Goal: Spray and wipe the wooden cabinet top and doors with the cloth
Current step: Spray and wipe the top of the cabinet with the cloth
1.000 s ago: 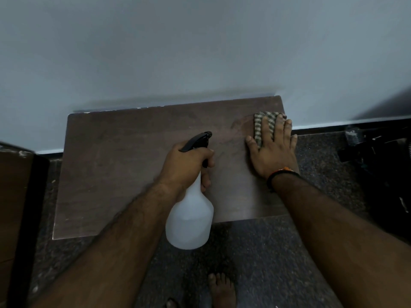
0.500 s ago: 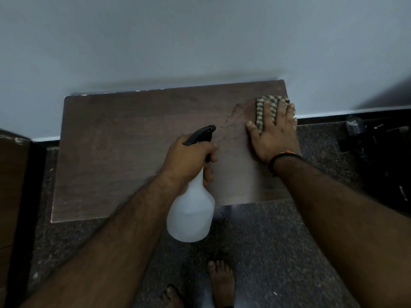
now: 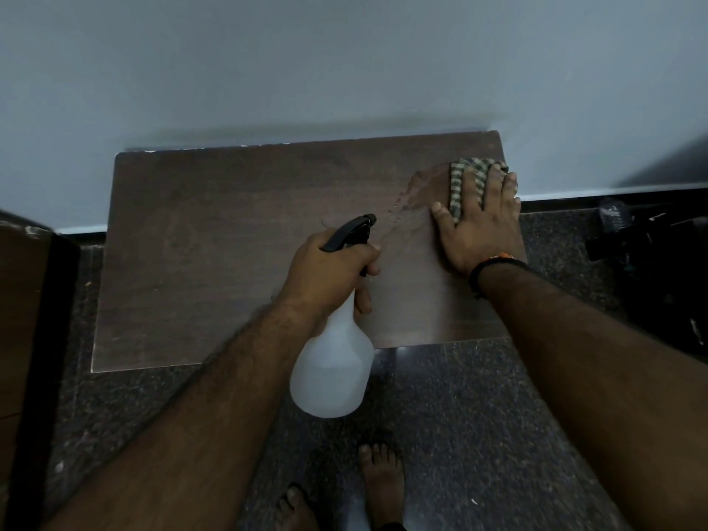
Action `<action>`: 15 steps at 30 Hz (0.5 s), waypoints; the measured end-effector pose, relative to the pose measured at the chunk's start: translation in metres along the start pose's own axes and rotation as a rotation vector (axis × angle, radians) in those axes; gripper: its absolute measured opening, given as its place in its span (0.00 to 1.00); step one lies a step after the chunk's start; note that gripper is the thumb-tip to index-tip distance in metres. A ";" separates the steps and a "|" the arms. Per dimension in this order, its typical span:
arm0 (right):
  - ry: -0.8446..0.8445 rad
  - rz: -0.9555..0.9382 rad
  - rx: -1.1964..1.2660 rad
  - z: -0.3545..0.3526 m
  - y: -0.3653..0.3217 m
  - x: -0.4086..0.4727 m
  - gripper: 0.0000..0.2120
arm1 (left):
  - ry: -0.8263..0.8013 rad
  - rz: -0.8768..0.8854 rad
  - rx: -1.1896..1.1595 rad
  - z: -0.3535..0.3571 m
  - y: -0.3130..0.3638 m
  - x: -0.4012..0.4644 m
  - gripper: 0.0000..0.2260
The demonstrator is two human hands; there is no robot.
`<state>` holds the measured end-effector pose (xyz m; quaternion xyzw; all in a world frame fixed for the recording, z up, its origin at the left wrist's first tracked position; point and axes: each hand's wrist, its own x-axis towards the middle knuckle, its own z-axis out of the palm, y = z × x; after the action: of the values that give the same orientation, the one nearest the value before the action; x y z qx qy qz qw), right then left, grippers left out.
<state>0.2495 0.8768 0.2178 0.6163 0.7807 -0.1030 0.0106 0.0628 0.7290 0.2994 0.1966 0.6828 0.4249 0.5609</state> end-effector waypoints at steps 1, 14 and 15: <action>0.003 -0.001 -0.001 0.000 0.000 0.000 0.38 | -0.005 -0.002 -0.002 0.000 0.000 0.000 0.09; 0.021 -0.015 -0.027 0.001 -0.001 0.004 0.39 | 0.002 0.021 -0.013 -0.001 -0.006 0.001 0.06; 0.021 -0.016 -0.029 0.001 -0.001 0.005 0.39 | 0.014 0.021 -0.020 -0.001 -0.006 0.001 0.05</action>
<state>0.2475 0.8810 0.2159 0.6107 0.7872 -0.0854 0.0107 0.0629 0.7263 0.2939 0.1951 0.6803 0.4391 0.5535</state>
